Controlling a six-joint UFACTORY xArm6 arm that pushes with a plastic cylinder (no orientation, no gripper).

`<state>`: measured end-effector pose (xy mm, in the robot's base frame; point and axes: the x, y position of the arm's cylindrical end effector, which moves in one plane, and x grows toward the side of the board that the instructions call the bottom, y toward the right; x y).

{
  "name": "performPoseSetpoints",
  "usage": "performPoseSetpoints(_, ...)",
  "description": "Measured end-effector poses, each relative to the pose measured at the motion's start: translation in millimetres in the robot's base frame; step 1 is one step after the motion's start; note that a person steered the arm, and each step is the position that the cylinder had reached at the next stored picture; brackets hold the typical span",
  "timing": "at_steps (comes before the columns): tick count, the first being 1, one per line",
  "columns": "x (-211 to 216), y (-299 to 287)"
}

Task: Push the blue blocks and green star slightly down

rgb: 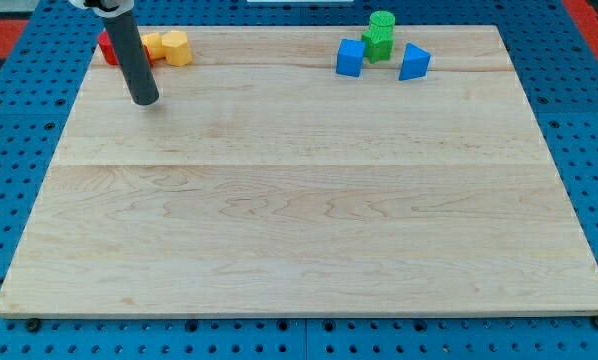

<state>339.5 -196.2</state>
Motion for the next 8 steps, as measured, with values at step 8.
performPoseSetpoints(8,25.4,217.5)
